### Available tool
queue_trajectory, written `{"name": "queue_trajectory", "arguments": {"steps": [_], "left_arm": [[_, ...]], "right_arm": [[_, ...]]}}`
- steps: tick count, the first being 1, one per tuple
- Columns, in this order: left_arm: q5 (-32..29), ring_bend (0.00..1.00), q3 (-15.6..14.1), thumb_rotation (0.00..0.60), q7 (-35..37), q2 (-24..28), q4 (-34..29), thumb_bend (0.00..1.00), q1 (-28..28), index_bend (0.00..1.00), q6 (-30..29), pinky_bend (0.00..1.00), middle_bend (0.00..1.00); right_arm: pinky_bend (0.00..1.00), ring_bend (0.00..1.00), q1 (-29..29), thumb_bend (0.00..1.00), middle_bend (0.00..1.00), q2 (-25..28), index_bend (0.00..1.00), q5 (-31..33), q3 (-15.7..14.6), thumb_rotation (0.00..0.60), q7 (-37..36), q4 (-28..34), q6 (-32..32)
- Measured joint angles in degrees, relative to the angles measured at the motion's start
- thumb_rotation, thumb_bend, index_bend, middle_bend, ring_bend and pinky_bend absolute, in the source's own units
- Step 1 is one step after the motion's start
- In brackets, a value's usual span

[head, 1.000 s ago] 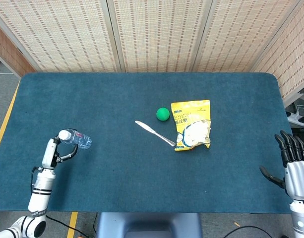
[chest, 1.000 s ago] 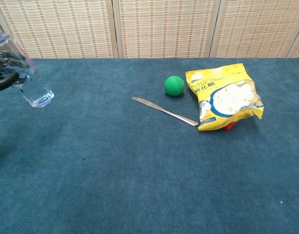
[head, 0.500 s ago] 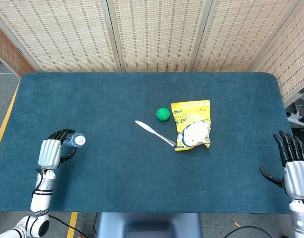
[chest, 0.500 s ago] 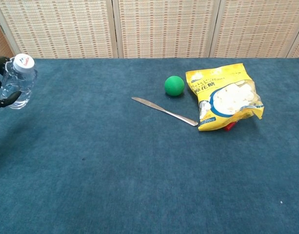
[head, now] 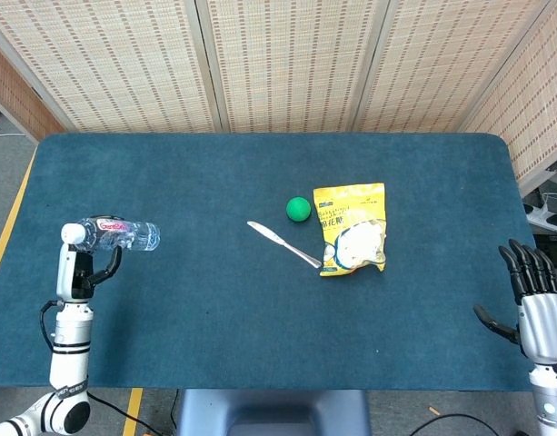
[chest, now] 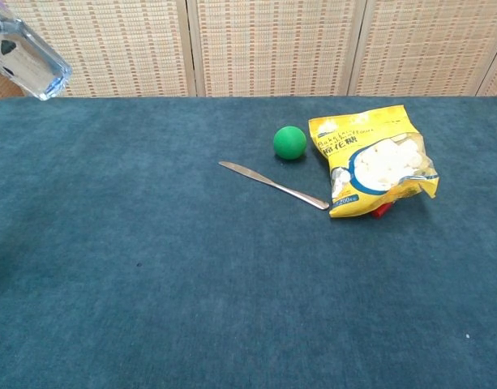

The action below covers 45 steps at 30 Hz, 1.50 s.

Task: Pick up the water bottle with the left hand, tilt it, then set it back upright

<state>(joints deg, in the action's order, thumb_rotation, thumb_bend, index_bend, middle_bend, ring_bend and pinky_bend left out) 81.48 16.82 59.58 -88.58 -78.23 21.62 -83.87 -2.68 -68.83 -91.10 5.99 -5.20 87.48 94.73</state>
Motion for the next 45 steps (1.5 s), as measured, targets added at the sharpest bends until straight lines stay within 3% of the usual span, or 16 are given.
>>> {"name": "queue_trajectory", "arguments": {"steps": [4, 9, 12, 17, 24, 26, 34, 41, 45], "left_arm": [[-1.1, 0.54, -0.97, 0.6, -5.42, 0.09, -0.09, 0.53, 0.14, 0.66, 2.45, 0.57, 0.62], [-1.83, 0.54, -4.59, 0.6, -15.08, -1.72, 3.23, 0.53, 0.99, 0.66, 9.58, 0.57, 0.62], [-1.59, 0.54, -5.19, 0.6, -15.33, -2.25, 4.05, 0.53, 1.32, 0.66, 10.69, 0.57, 0.62], [-0.86, 0.54, -3.45, 0.6, -14.15, -1.35, 2.5, 0.53, 1.06, 0.66, 6.11, 0.57, 0.62], [-0.24, 0.54, 1.95, 0.6, -13.43, 0.1, -1.08, 0.53, -0.83, 0.66, -4.9, 0.58, 0.62], [-0.3, 0.54, 2.16, 0.6, -13.73, 0.24, -1.11, 0.53, -0.99, 0.66, -5.18, 0.58, 0.62], [-1.24, 0.54, -3.35, 0.6, -19.91, -1.93, 4.64, 0.53, -0.02, 0.66, 4.82, 0.58, 0.62], [-1.28, 0.54, -6.79, 0.6, -25.66, -9.24, 14.68, 0.53, 0.95, 0.65, 7.83, 0.58, 0.61], [-0.97, 0.5, -7.5, 0.6, -26.55, -12.04, 18.8, 0.53, 1.15, 0.5, 7.89, 0.51, 0.55]], "right_arm": [[0.04, 0.0, -0.09, 0.1, 0.0, 0.08, 0.01, 0.06, -0.15, 0.6, 0.39, 0.1, -0.41], [0.04, 0.0, -0.31, 0.1, 0.0, 0.17, 0.01, 0.31, -0.27, 0.6, 0.64, 0.32, -1.19], [0.04, 0.0, -0.43, 0.1, 0.0, 0.46, 0.01, 0.29, -0.53, 0.6, 0.87, 0.68, -1.75], [0.04, 0.0, -0.44, 0.1, 0.0, 0.52, 0.01, 0.13, -0.76, 0.6, 1.14, 0.78, -1.85], [0.04, 0.0, -0.55, 0.1, 0.0, 0.52, 0.01, 0.28, -0.84, 0.6, 1.43, 0.95, -2.25], [0.04, 0.0, -0.6, 0.1, 0.0, 0.5, 0.01, 0.26, -0.82, 0.6, 1.32, 0.95, -2.28], [0.04, 0.0, -0.81, 0.1, 0.0, 0.49, 0.01, 0.54, -0.9, 0.6, 1.96, 1.12, -2.93], [0.04, 0.0, -0.87, 0.1, 0.0, 0.86, 0.01, 0.75, -0.94, 0.6, 1.66, 1.26, -3.23], [0.04, 0.0, -0.87, 0.1, 0.0, 0.92, 0.01, 0.64, -0.93, 0.6, 1.34, 1.27, -3.09]]}}
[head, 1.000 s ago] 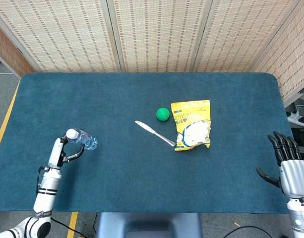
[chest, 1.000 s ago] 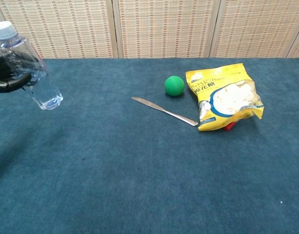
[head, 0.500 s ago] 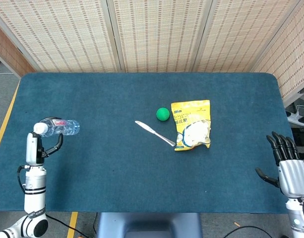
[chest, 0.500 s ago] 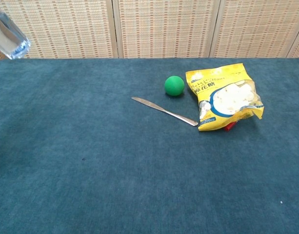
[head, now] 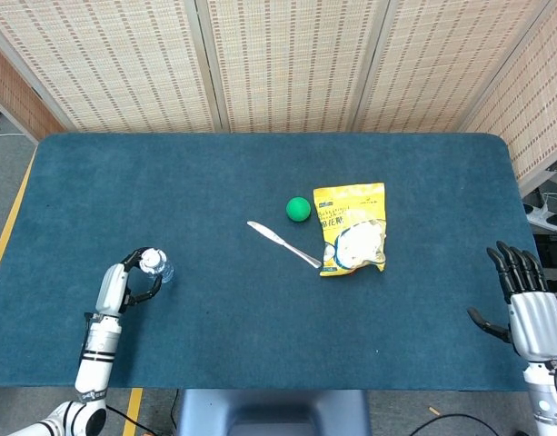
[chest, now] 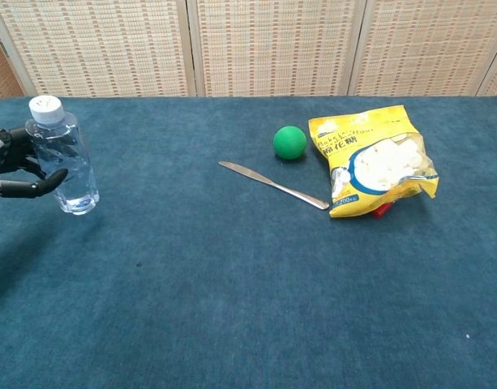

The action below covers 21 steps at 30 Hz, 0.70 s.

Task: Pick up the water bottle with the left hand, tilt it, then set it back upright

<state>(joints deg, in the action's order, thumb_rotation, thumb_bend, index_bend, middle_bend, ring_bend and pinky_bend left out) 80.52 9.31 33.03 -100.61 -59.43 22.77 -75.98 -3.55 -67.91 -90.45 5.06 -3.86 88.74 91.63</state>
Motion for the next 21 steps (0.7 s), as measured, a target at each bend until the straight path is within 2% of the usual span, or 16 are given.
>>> {"name": "queue_trajectory", "arguments": {"steps": [3, 6, 8, 10, 12, 16, 21], "left_arm": [[0.73, 0.41, -0.63, 0.6, 0.34, -0.47, 1.3, 0.53, 0.06, 0.32, 0.11, 0.42, 0.45], [1.32, 0.27, -1.36, 0.6, 1.06, 0.04, 1.38, 0.46, 0.09, 0.16, 0.85, 0.26, 0.3], [1.43, 0.19, -1.71, 0.6, 0.97, 0.71, 1.11, 0.43, 0.18, 0.08, 1.76, 0.18, 0.22], [1.6, 0.12, -2.17, 0.6, 0.93, 1.79, 0.21, 0.41, 0.27, 0.02, 2.73, 0.14, 0.14], [1.77, 0.07, -2.55, 0.6, 0.91, 2.96, -1.05, 0.41, 0.41, 0.0, 3.73, 0.12, 0.08], [2.17, 0.02, -2.93, 0.6, 0.34, 4.7, -2.97, 0.41, 0.6, 0.0, 4.4, 0.1, 0.02], [2.31, 0.0, -2.98, 0.6, -1.53, 7.08, -5.63, 0.4, 0.75, 0.0, 4.82, 0.09, 0.0]], "right_arm": [[0.04, 0.0, 0.03, 0.1, 0.0, -0.03, 0.01, 0.07, -0.03, 0.6, 0.29, -0.02, -0.03], [0.04, 0.0, -0.01, 0.1, 0.0, -0.01, 0.01, -0.02, -0.09, 0.6, 0.14, 0.04, -0.09], [0.04, 0.0, -0.01, 0.1, 0.0, -0.03, 0.01, 0.08, -0.12, 0.6, 0.43, 0.07, -0.2], [0.04, 0.0, -0.04, 0.1, 0.0, 0.01, 0.01, 0.07, -0.18, 0.6, 0.5, 0.14, -0.35], [0.04, 0.0, -0.1, 0.1, 0.0, 0.05, 0.01, 0.06, -0.19, 0.6, 0.41, 0.19, -0.43], [0.04, 0.0, -0.1, 0.1, 0.0, 0.05, 0.01, 0.22, -0.21, 0.6, 0.72, 0.26, -0.55], [0.04, 0.0, -0.08, 0.1, 0.0, 0.05, 0.01, 0.25, -0.16, 0.6, 0.69, 0.27, -0.45]]}}
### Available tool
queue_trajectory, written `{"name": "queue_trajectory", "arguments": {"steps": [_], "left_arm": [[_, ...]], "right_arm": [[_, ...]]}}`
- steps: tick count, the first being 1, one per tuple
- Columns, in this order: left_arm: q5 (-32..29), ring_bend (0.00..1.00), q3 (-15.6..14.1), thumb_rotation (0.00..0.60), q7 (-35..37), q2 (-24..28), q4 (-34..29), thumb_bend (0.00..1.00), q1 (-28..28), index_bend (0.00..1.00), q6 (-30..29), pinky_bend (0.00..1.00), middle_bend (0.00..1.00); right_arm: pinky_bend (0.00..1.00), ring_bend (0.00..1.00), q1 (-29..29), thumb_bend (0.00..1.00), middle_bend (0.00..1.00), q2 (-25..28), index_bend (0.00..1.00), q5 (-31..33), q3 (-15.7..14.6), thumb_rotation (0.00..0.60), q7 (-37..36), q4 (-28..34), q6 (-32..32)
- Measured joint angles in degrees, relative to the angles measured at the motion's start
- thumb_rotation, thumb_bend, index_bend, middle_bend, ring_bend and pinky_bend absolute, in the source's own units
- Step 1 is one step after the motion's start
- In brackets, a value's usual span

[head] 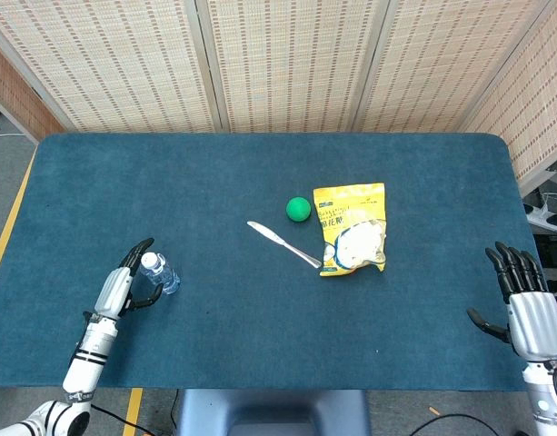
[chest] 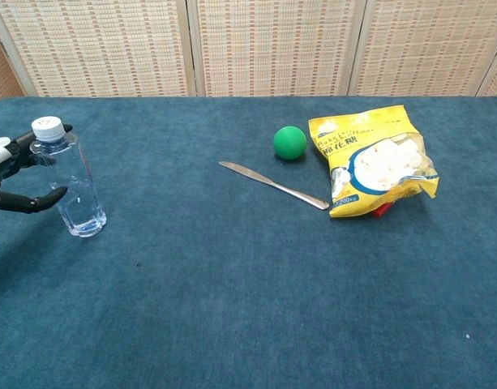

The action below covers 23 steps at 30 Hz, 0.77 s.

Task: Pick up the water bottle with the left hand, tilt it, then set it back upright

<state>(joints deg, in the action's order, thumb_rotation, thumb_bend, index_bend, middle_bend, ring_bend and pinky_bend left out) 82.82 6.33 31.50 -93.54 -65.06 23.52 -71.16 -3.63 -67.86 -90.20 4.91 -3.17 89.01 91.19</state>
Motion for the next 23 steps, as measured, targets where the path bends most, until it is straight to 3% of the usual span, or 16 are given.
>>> {"name": "queue_trajectory", "arguments": {"steps": [15, 23], "left_arm": [[0.96, 0.0, 1.92, 0.6, -5.4, 12.06, -12.38, 0.38, -2.22, 0.0, -6.46, 0.09, 0.0], [0.33, 0.05, 0.82, 0.6, -12.06, 17.62, -10.89, 0.41, -6.8, 0.1, -10.54, 0.1, 0.09]], "right_arm": [[0.04, 0.0, -0.54, 0.1, 0.0, 0.11, 0.01, 0.37, -0.14, 0.6, 0.58, 0.29, -1.35], [0.04, 0.0, -0.3, 0.1, 0.0, -0.01, 0.01, 1.03, 0.26, 0.6, 0.83, 0.52, -0.8]]}}
